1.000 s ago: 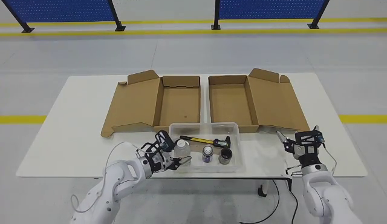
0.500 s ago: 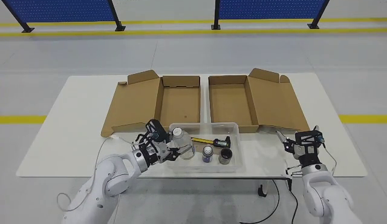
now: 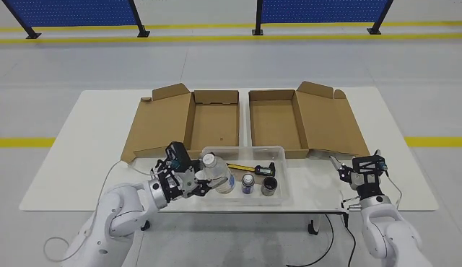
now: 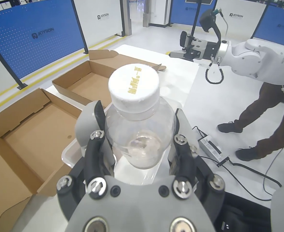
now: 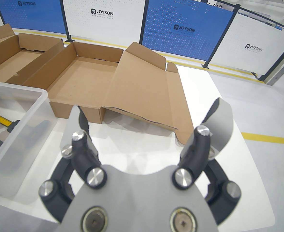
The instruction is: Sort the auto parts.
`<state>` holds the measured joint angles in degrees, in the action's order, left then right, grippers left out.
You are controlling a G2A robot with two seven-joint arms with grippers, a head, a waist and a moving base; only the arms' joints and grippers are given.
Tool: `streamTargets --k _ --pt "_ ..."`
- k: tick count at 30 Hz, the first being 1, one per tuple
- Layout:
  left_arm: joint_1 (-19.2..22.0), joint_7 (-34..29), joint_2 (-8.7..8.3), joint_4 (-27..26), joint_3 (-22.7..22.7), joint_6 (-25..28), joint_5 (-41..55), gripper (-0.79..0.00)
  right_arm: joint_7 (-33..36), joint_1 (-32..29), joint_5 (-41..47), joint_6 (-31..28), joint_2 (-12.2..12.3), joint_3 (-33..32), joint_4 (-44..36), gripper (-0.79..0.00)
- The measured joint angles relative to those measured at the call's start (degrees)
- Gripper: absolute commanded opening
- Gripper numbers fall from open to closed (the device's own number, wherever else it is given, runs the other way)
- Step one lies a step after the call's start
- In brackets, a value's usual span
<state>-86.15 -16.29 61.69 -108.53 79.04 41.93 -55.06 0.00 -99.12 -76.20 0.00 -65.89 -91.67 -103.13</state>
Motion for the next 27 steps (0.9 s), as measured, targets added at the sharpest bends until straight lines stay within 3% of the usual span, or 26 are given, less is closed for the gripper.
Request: streamTargets --k 7,13,20,27 --pt "2.82 2.87 0.37 -0.05 -1.65 -5.21 -5.81 -0.785 0.0 0.0 0.0 0.0 0.0 0.0 0.0 0.0" --pt "7.71 3.93 1.46 1.24 -5.62 -16.69 -11.97 -0.785 0.0 0.0 0.0 0.0 0.0 0.0 0.0 0.0" --pt "15.12 1.72 3.46 6.5 -11.98 -29.17 -13.33 -0.785 0.0 0.0 0.0 0.0 0.0 0.0 0.0 0.0" --pt "21.72 1.59 5.5 13.02 -18.28 -38.46 -18.06 -0.785 0.0 0.0 0.0 0.0 0.0 0.0 0.0 0.0"
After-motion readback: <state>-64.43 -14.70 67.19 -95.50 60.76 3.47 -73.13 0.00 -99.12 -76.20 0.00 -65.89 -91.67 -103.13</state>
